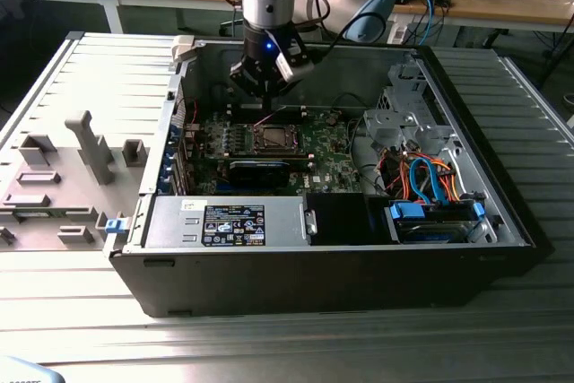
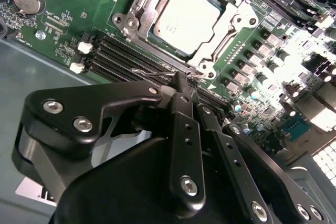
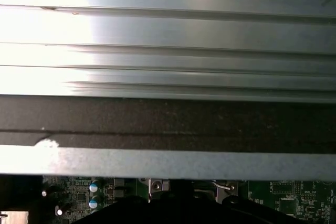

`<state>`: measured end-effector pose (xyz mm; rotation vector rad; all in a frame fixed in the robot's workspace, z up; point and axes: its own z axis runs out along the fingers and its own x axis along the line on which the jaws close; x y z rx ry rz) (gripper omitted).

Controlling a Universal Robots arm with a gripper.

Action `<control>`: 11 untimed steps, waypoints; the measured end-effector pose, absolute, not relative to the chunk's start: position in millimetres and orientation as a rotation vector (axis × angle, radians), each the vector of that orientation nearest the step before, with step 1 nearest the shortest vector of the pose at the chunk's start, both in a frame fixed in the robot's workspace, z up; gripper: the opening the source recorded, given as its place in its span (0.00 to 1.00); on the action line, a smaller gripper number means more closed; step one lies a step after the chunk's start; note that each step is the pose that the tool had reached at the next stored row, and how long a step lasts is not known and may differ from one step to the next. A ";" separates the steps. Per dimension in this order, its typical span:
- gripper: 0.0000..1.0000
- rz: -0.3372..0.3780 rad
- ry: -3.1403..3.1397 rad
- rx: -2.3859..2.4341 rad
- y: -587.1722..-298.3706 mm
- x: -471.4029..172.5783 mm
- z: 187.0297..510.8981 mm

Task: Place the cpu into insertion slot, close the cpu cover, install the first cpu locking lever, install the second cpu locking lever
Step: 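Install the first cpu locking lever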

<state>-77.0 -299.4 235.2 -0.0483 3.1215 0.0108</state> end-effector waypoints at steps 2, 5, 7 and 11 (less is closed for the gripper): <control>0.11 0.011 3.121 -0.048 -299.4 -77.0 234.4; 0.11 0.011 3.122 -0.048 -299.4 -77.0 233.3; 0.11 0.011 3.121 -0.048 -299.3 -77.0 232.8; 0.11 0.011 3.121 -0.048 -299.3 -76.8 231.5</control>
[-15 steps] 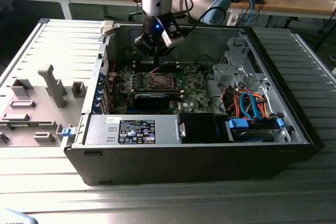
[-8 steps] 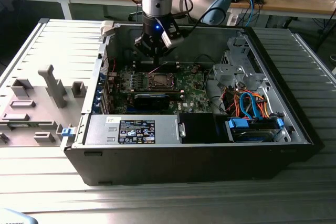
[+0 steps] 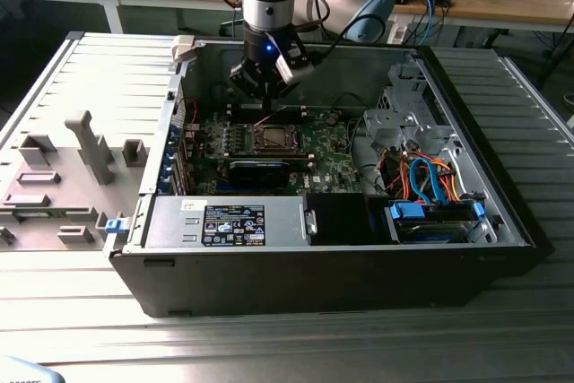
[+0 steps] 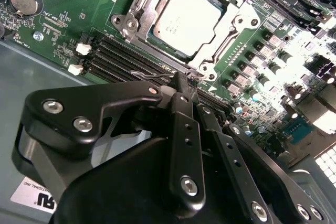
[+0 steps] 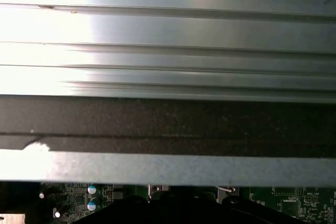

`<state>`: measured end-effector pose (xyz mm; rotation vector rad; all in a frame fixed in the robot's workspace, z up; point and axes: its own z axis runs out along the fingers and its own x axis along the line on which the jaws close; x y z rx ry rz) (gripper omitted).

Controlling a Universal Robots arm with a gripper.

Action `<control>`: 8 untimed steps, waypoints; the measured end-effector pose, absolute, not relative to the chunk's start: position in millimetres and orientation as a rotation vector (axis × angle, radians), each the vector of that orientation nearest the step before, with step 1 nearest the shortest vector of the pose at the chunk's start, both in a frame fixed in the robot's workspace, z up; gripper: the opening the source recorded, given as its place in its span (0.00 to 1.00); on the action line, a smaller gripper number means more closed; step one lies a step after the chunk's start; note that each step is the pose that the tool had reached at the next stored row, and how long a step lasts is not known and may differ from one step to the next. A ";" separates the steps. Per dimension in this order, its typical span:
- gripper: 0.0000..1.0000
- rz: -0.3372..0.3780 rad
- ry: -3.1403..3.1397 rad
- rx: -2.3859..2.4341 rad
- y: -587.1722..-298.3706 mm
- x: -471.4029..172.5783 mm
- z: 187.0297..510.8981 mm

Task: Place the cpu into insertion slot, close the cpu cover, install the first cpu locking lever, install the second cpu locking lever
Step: 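Install the first cpu locking lever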

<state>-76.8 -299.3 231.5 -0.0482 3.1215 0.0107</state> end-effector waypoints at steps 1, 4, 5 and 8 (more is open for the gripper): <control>0.11 0.011 3.122 -0.048 -299.4 -76.7 231.3; 0.11 0.011 3.121 -0.048 -299.3 -76.4 230.3; 0.11 0.011 3.122 -0.049 -299.4 -76.4 229.9; 0.11 0.011 3.121 -0.079 -298.8 -76.3 228.8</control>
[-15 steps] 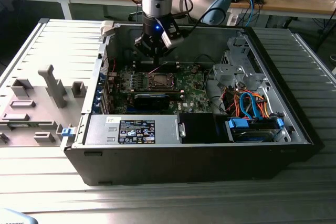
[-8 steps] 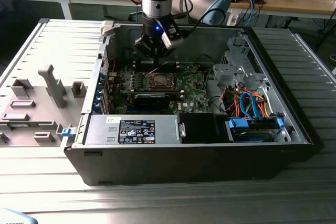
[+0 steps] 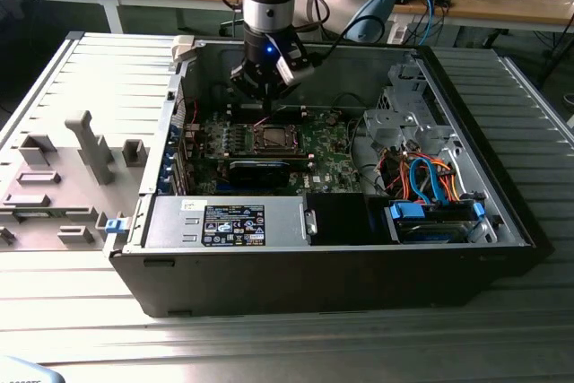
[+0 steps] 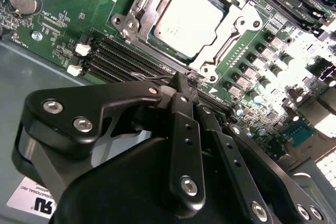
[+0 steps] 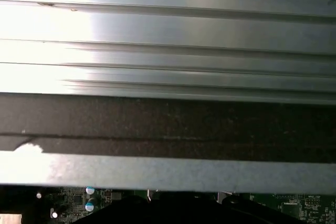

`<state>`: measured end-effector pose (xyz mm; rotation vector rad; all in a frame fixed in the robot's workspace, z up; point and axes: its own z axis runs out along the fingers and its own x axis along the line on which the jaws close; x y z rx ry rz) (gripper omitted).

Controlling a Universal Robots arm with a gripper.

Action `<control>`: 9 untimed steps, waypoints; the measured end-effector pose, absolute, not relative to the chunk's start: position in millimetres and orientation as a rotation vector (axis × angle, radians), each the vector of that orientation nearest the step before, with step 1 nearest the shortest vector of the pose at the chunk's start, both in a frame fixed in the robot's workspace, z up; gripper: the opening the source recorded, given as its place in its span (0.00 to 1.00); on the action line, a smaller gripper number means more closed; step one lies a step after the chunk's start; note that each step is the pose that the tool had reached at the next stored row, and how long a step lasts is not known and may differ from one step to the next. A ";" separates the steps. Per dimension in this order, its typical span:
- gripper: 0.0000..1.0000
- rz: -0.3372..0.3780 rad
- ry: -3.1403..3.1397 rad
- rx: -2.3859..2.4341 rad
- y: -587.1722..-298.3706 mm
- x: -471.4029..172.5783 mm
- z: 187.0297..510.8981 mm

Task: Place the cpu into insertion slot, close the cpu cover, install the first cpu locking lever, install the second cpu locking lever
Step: 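Install the first cpu locking lever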

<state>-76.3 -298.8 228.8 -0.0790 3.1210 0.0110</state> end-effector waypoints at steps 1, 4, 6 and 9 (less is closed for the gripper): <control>0.11 0.011 3.121 -0.089 -298.2 -76.3 228.3; 0.11 0.011 3.120 -0.112 -295.5 -76.3 227.0; 0.11 0.012 3.120 -0.120 -294.6 -76.1 226.5; 0.11 0.012 3.120 -0.124 -294.6 -72.8 225.8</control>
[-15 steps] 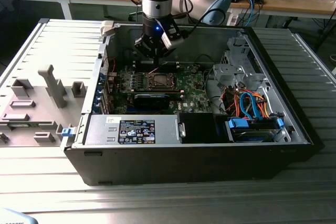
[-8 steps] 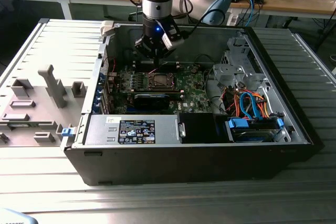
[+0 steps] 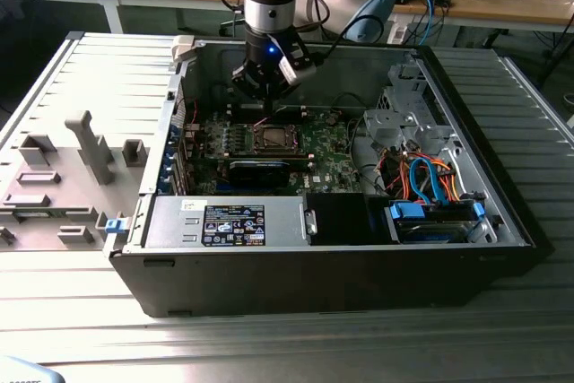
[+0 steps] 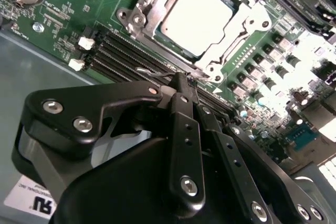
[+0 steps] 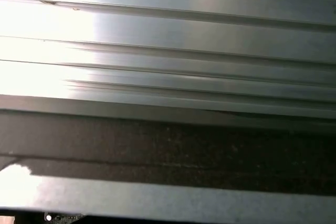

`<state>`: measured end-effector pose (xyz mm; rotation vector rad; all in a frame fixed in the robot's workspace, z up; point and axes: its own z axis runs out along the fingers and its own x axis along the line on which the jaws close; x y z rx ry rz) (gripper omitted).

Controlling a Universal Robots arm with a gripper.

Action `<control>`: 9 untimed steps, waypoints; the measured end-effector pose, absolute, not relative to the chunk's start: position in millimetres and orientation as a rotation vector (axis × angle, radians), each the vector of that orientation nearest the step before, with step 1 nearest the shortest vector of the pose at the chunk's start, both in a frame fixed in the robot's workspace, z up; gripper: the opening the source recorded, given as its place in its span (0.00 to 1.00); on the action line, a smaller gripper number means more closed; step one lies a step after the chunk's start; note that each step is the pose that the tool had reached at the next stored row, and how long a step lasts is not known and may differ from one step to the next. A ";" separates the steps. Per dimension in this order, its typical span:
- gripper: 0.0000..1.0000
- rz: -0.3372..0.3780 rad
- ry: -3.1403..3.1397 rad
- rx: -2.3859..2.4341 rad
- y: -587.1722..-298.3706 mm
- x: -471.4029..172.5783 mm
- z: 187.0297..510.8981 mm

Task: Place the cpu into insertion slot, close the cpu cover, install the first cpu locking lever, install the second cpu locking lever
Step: 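Install the first cpu locking lever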

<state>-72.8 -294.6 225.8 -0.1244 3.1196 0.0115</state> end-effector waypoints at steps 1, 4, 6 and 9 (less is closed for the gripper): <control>0.11 0.012 3.120 -0.125 -294.6 -71.3 225.4; 0.11 0.012 3.120 -0.128 -294.6 -66.9 223.5; 0.11 0.011 3.120 -0.129 -294.6 -63.6 220.5; 0.11 0.011 3.120 -0.129 -294.6 -61.0 215.2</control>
